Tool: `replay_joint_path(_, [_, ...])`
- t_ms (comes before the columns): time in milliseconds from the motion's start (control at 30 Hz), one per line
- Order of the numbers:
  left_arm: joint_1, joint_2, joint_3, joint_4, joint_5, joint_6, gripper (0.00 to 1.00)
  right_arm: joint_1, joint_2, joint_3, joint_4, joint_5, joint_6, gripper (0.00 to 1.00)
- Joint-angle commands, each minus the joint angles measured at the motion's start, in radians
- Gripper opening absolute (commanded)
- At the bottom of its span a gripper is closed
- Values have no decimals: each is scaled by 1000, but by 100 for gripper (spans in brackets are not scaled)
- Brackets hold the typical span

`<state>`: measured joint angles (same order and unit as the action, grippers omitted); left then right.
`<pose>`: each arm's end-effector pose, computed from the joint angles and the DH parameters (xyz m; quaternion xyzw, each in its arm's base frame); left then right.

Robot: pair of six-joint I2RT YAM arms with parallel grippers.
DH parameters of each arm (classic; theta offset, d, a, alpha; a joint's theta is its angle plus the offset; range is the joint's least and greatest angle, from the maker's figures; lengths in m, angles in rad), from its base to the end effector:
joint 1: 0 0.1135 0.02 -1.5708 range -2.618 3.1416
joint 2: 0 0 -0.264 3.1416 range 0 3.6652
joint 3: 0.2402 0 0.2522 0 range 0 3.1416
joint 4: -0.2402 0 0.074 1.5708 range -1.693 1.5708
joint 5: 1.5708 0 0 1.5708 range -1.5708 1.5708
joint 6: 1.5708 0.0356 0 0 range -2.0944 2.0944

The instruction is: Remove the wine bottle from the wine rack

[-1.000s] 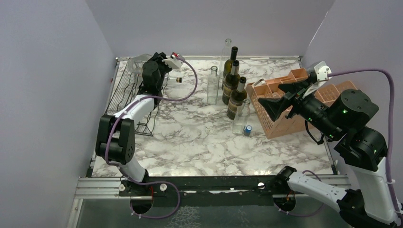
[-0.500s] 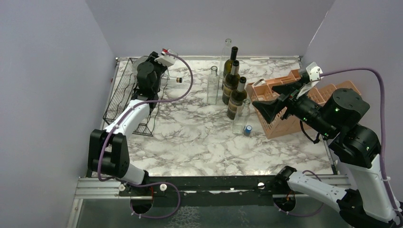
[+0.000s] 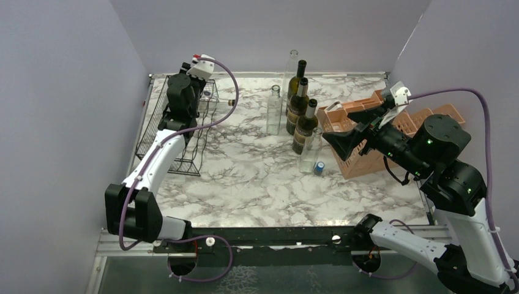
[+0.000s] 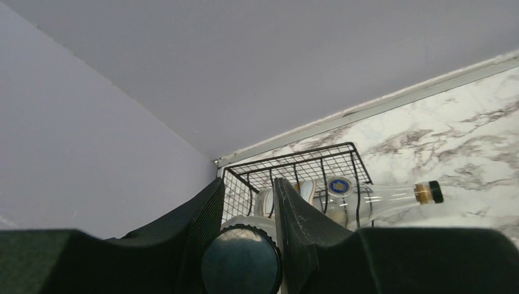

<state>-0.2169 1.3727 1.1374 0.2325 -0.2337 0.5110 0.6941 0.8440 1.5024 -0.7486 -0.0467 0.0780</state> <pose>0.3229 -0.0627 0.3733 0.1734 0.6865 0.1844 0.6816 0.0841 0.0721 0.4983 -0.2388 0.6985 0.2699 0.6182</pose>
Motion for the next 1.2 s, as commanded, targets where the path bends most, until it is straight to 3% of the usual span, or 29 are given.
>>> replay_joint_path(0, [-12,-132,90,-25,136,-135,0,-1,-10,-25,45,-28,0,100])
replay_joint_path(233, [-13,-196,105,-79,98,-217,0,-1,2,-33,57,-42,-1,100])
replay_joint_path(433, [-18,-242,97,-136,247,-282,0,-1,0,-41,60,-44,3,100])
replay_joint_path(833, [-49,-320,91,-161,412,-452,0,-1,19,-63,80,-50,15,100])
replay_joint_path(1033, [-71,-324,18,-132,539,-615,0,-1,19,-80,99,-54,23,100])
replay_joint_path(1167, [-159,-317,-75,-45,522,-663,0,-1,31,-82,101,-62,26,100])
